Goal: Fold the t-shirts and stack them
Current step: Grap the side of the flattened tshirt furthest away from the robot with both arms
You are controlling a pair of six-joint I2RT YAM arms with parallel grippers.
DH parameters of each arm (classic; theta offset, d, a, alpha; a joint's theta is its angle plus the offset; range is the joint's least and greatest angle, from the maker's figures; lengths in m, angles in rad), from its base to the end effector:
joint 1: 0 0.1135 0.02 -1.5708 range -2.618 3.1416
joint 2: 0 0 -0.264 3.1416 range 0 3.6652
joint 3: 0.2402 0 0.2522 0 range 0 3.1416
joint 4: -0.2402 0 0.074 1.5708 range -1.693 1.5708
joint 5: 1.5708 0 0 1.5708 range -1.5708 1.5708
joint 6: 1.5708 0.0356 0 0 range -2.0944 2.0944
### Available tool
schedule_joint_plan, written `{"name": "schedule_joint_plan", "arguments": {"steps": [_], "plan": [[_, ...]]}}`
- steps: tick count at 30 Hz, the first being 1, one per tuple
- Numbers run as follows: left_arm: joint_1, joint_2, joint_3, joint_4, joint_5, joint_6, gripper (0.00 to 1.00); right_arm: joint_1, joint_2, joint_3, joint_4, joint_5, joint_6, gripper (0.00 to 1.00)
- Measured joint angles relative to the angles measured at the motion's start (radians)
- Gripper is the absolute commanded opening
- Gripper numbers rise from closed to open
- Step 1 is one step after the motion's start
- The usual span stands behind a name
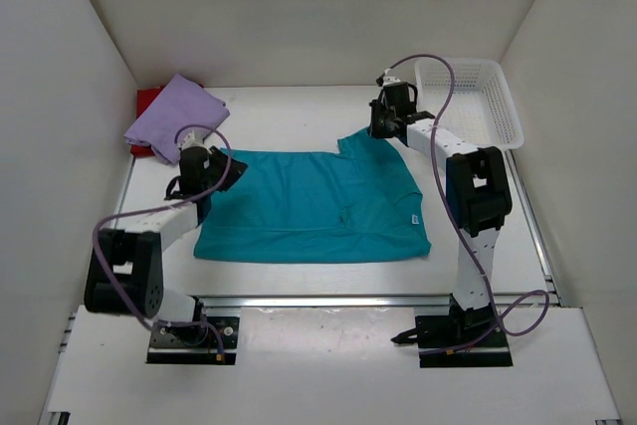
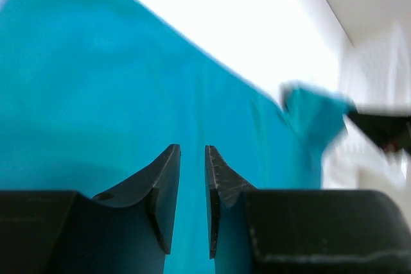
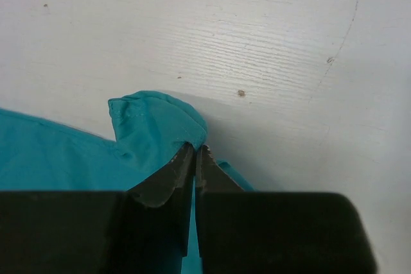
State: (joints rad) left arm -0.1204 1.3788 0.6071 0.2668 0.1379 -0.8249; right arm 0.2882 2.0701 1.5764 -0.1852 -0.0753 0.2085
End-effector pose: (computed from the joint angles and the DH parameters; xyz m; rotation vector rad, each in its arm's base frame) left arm 0.2800 -0.0388 0.1920 -0.6594 2.0478 -0.7094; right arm 0.4554 0.1378 0.2133 -0.1313 2.2673 0.3497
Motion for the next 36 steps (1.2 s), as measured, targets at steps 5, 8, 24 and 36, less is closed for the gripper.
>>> {"name": "schedule_joint_plan", "arguments": {"steps": [5,8,24,36], "plan": [[0.105,0.223,0.235,-0.079,-0.081,0.042,0.41,0.007,0.048,0.058,-0.050,0.015,-0.034,0.00],[0.123,0.381,0.424,-0.150,-0.141,0.079,0.42,0.003,0.052,0.058,-0.074,0.007,-0.037,0.00],[0.157,0.679,0.763,-0.459,-0.237,0.242,0.46,-0.023,0.052,0.020,-0.045,-0.084,-0.017,0.00],[0.148,0.720,0.821,-0.491,-0.218,0.251,0.50,-0.027,0.051,-0.005,-0.027,-0.111,0.002,0.00]]}}
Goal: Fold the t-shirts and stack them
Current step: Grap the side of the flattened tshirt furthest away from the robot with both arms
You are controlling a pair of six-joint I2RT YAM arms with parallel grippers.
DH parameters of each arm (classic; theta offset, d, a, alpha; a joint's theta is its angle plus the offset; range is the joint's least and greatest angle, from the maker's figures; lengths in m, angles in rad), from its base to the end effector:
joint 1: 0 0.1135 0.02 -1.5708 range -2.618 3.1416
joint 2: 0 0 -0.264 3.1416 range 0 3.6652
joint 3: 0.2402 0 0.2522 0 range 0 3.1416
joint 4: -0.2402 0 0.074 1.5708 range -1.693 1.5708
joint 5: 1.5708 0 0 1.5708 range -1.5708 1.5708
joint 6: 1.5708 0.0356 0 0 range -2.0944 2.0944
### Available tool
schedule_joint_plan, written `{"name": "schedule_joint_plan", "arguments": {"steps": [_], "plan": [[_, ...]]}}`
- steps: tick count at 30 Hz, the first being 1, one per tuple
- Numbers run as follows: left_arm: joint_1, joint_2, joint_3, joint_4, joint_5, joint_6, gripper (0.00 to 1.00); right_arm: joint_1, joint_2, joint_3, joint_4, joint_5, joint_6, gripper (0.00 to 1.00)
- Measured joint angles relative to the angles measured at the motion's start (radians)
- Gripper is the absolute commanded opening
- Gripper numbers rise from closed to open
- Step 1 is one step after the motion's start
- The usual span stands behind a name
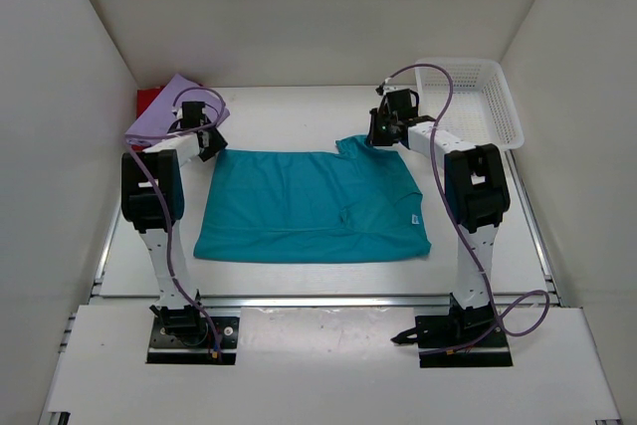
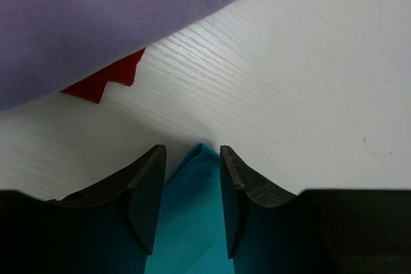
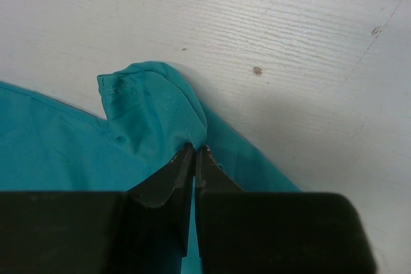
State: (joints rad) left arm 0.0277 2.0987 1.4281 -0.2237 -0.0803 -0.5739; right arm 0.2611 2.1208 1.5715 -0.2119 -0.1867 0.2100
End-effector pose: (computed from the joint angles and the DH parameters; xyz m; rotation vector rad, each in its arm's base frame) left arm 0.4505 0.0153 0.1510 -0.7639 2.3449 -0.1386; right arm 0.4593 0.1296 0.1867 -0.1548 2.3546 0.4504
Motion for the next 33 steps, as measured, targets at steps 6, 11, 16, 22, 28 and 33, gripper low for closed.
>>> {"name": "schedule_joint_plan", "arguments": {"steps": [6,11,16,22,28,33], "plan": [[-0.003,0.005,0.000,0.000,0.013,-0.006,0.28,-0.003,-0.002,-0.003,0.014,-0.013,0.001,0.00],[-0.003,0.005,0.000,0.008,0.025,-0.014,0.18,-0.003,-0.002,-0.007,0.018,-0.017,0.005,0.00],[-0.003,0.005,-0.012,0.032,0.042,-0.021,0.05,-0.003,-0.015,-0.018,0.013,-0.012,0.003,0.00],[-0.006,-0.029,-0.064,0.077,0.070,-0.029,0.00,-0.003,-0.132,-0.113,0.000,-0.008,0.009,0.00],[-0.010,-0.183,-0.194,0.111,0.088,-0.042,0.00,0.004,-0.343,-0.298,0.011,0.005,0.039,0.00],[0.002,-0.371,-0.356,0.171,0.119,-0.063,0.00,0.022,-0.495,-0.467,0.030,0.041,0.066,0.00]]}}
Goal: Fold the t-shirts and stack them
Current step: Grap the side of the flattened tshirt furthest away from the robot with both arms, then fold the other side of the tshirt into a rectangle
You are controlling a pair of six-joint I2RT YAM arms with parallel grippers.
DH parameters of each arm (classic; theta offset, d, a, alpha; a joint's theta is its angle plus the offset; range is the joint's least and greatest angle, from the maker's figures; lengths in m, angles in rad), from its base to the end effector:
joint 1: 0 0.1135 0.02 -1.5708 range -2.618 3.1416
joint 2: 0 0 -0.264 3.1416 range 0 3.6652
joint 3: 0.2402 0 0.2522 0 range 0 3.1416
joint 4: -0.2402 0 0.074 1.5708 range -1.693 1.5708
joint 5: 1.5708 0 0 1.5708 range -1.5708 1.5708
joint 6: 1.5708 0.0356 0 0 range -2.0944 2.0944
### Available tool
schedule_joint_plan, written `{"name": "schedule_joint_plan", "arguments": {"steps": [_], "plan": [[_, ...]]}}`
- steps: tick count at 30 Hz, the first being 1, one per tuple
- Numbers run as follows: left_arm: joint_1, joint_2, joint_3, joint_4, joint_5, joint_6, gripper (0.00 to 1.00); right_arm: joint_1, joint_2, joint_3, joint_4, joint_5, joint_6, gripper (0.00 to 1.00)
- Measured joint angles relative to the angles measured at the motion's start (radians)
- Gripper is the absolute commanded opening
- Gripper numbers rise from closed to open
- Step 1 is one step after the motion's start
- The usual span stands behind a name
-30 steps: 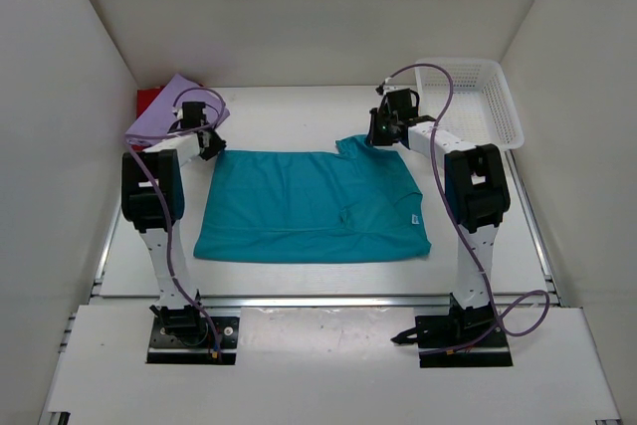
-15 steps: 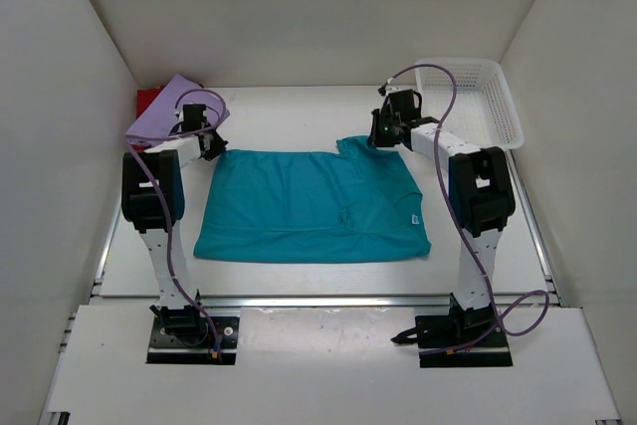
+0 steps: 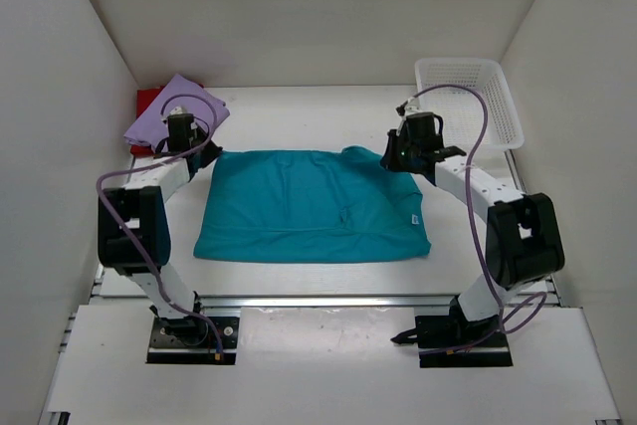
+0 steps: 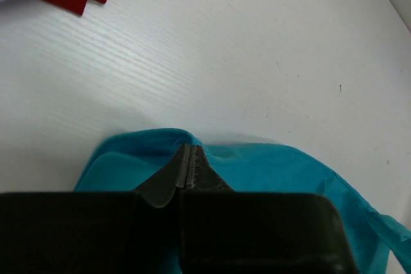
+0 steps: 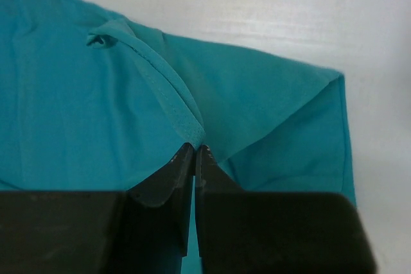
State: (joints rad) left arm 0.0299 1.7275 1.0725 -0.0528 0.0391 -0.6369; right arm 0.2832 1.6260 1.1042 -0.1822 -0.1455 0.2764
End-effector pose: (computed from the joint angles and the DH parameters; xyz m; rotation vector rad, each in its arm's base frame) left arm 0.3751 0.0098 0.2014 -0.7344 2.1841 -0.3601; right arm 0.3443 0.1056 0.2363 -0.0856 2.3063 0.4563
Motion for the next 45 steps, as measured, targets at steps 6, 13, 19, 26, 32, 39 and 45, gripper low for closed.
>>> {"name": "schedule_joint_plan", "arguments": {"steps": [6,13,19,26,32,39,45], "plan": [[0.038,-0.150,-0.144,0.018,0.007,-0.007,0.00,0.010,-0.165,-0.177,-0.019,0.032,0.021,0.00],[0.051,-0.230,-0.209,0.006,0.018,-0.002,0.00,0.011,-0.422,-0.304,-0.078,0.072,0.035,0.00],[0.070,-0.288,-0.252,0.000,0.049,0.005,0.00,0.010,-0.604,-0.440,-0.110,0.086,0.064,0.00],[0.119,-0.388,-0.387,0.000,0.106,-0.010,0.02,0.003,-0.738,-0.586,-0.140,0.068,0.126,0.00],[0.170,-0.442,-0.546,0.027,0.146,-0.063,0.28,0.012,-0.797,-0.709,-0.148,0.039,0.190,0.09],[0.257,-0.494,-0.646,0.076,0.198,-0.177,0.42,0.093,-0.857,-0.729,-0.210,0.056,0.219,0.25],[0.095,-0.728,-0.631,0.133,0.077,-0.176,0.39,0.095,-0.847,-0.576,-0.270,0.066,0.187,0.25]]}}
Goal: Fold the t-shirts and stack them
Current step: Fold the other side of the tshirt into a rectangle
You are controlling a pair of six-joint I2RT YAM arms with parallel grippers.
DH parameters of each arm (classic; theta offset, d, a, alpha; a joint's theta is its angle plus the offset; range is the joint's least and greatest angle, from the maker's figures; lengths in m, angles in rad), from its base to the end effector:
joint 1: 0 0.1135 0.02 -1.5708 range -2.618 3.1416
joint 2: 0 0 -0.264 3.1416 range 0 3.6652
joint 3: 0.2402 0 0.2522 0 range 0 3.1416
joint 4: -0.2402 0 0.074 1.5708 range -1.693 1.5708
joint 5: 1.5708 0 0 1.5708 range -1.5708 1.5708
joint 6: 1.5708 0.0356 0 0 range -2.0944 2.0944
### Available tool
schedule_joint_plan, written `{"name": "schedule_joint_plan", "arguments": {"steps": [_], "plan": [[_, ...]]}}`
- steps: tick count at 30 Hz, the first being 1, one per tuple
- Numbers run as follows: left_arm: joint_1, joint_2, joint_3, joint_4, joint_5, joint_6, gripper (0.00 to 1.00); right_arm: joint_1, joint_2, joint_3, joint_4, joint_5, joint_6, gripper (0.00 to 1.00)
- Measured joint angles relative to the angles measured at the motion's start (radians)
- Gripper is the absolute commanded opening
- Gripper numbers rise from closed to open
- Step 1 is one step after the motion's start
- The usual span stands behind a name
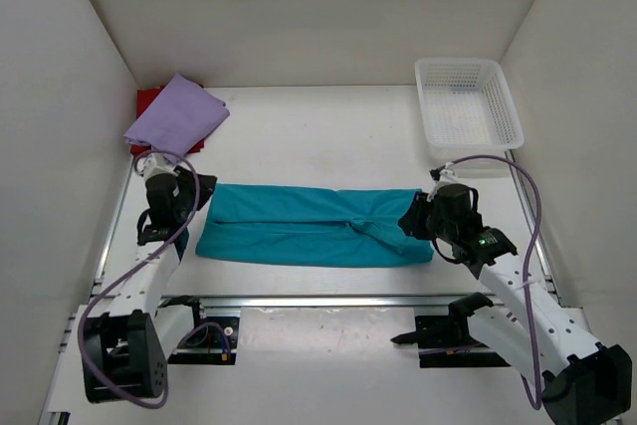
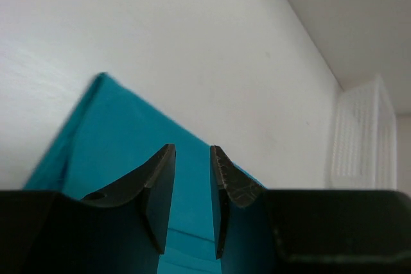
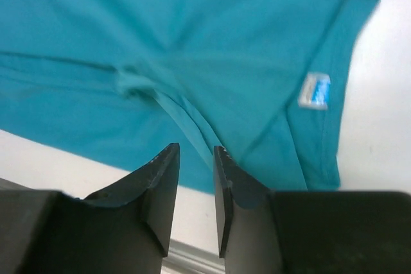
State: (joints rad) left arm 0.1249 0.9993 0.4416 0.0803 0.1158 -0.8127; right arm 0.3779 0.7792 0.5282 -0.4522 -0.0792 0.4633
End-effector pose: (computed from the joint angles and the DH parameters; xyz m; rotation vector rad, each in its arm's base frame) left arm 0.2128 0.0226 0.2066 -0.8777 1.8961 -0.5424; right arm 0.1550 0.0646 0.2255 0.0567 2.3273 0.5244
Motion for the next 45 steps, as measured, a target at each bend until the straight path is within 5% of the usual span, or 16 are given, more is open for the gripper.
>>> {"name": "schedule_joint_plan", "arguments": {"steps": [2,3,12,29,36,45], "plan": [[-0.099,-0.014,0.016,0.034,-0.021,0.009,0.37,0.011,0.049,0.037,0.037,0.000,-0.014,0.04],[-0.146,-0.006,0.019,0.052,-0.024,0.011,0.36,0.026,0.091,0.060,0.052,-0.001,-0.023,0.02],[-0.388,0.164,-0.016,0.119,-0.007,0.001,0.34,0.078,0.589,0.217,0.245,-0.043,-0.099,0.00],[-0.278,0.369,-0.071,0.266,0.068,-0.056,0.31,0.289,0.548,0.140,0.199,-0.148,-0.101,0.01],[-0.219,0.211,-0.077,0.200,0.016,-0.026,0.33,0.205,0.427,0.138,0.230,-0.147,-0.097,0.01],[-0.048,0.169,-0.124,0.101,-0.031,-0.003,0.43,0.203,0.525,0.038,0.326,-0.106,-0.071,0.00]]}}
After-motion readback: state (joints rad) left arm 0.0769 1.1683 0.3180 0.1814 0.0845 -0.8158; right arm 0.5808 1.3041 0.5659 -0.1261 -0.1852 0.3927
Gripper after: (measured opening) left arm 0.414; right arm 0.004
